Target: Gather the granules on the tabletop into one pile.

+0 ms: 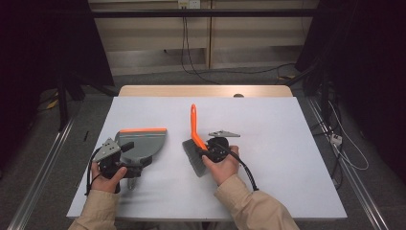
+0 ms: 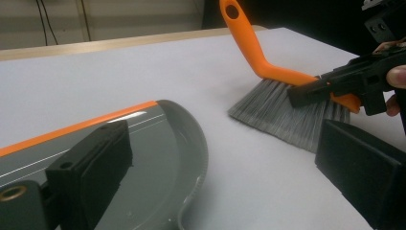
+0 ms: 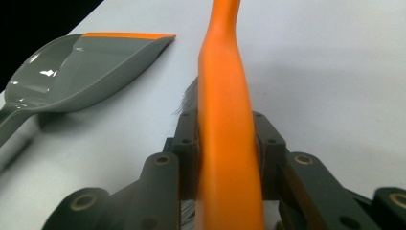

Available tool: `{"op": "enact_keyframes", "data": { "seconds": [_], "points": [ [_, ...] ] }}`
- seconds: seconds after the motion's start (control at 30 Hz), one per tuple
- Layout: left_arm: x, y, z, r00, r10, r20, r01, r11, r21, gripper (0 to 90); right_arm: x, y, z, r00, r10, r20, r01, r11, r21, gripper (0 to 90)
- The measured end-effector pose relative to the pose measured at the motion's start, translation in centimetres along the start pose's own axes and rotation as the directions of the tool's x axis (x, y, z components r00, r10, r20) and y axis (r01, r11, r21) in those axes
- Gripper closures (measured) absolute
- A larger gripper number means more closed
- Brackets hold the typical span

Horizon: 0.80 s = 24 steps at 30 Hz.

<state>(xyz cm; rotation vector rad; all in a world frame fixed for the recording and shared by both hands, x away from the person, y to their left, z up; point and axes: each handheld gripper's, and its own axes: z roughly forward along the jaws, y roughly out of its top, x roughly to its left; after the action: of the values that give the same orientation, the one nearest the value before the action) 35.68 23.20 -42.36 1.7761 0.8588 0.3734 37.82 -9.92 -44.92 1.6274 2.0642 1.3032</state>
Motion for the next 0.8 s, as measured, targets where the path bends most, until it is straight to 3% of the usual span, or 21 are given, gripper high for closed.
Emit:
{"op": "enact_keyframes", "data": {
  "seconds": [0.47,0.8],
  "points": [
    [-0.2,0.1,0.0,1.0000,0.003,0.001,-0.003,1.0000,-0.001,5.2,-1.4,-0.5,-1.3,0.9983,0.054,0.020,-0.054,0.999,-0.006,69.7],
    [-0.2,0.1,0.1,1.0000,0.005,0.001,-0.005,1.0000,-0.001,5.2,-2.3,-0.7,-2.0,0.9977,0.061,0.030,-0.061,0.998,-0.009,69.6]
  ]
}}
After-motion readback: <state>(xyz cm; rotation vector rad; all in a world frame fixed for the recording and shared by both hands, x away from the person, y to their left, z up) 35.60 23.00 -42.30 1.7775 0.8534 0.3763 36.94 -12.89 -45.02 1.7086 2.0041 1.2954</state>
